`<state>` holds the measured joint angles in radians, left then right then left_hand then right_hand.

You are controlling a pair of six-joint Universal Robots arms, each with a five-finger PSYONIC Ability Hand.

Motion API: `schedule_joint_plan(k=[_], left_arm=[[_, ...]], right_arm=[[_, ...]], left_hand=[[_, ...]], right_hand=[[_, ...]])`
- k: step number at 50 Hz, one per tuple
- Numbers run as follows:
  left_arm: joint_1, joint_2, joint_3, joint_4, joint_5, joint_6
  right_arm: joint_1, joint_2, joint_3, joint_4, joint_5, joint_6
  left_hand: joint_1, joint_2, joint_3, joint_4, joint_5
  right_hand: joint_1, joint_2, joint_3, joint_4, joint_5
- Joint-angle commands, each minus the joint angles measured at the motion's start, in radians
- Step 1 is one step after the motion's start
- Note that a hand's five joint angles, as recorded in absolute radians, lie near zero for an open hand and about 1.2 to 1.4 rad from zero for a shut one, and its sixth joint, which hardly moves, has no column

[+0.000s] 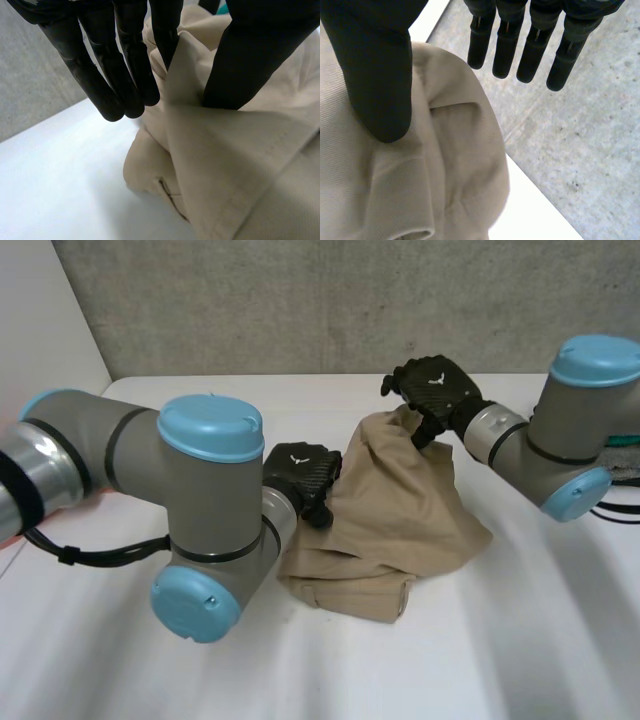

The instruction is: Fold the laundry.

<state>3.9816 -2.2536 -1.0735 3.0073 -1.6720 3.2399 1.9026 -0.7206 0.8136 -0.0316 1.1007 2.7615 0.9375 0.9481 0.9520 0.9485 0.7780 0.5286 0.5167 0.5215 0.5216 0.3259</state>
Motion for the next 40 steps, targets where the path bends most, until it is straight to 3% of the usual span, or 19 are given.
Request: schedule_joint_plan(k=[1,4,11,17,28,36,40], left_arm=[[0.054,0.045,0.05,-0.064,0.084,-0.083],[0.096,0.135,0.024,-0.064,0.061,-0.107],[0.197,0.282,-0.127,-0.077,0.06,-0.121],[0.206,0.304,-0.279,-0.084,0.109,-0.12],[0.203,0.175,-0.359,-0.05,0.187,-0.213],[0.191,0.072,-0.283,-0.065,0.33,-0.302],[0.163,-0.001,-0.212,-0.07,0.316,-0.327]], right_arm=[[0.036,-0.026,0.024,0.001,0.266,-0.01],[0.039,-0.1,0.079,0.05,0.309,0.015],[0.03,-0.276,0.232,0.226,0.321,-0.019],[0.007,-0.355,0.361,0.329,0.34,-0.077],[-0.062,-0.442,0.608,0.256,0.262,-0.085],[-0.086,-0.456,0.69,0.2,0.251,-0.097],[-0.088,-0.461,0.719,0.196,0.248,-0.094]], left_hand=[[-0.763,-0.774,-0.777,-0.774,-0.778],[-0.763,-0.774,-0.777,-0.774,-0.778],[-0.763,-0.774,-0.777,-0.774,-0.778],[-0.763,-0.774,-0.777,-0.774,-0.778],[-0.763,-0.774,-0.777,-0.774,-0.778],[-0.763,-0.774,-0.777,-0.774,-0.778],[-0.332,-0.343,-0.347,-0.343,-0.347]], right_hand=[[-0.354,-0.342,-0.347,-0.347,-0.326],[-0.354,-0.342,-0.347,-0.347,-0.326],[-0.354,-0.342,-0.347,-0.347,-0.326],[-0.354,-0.342,-0.347,-0.347,-0.326],[-0.354,-0.342,-0.347,-0.347,-0.326],[-0.354,-0.342,-0.347,-0.347,-0.326],[-0.354,-0.342,-0.347,-0.347,-0.326]])
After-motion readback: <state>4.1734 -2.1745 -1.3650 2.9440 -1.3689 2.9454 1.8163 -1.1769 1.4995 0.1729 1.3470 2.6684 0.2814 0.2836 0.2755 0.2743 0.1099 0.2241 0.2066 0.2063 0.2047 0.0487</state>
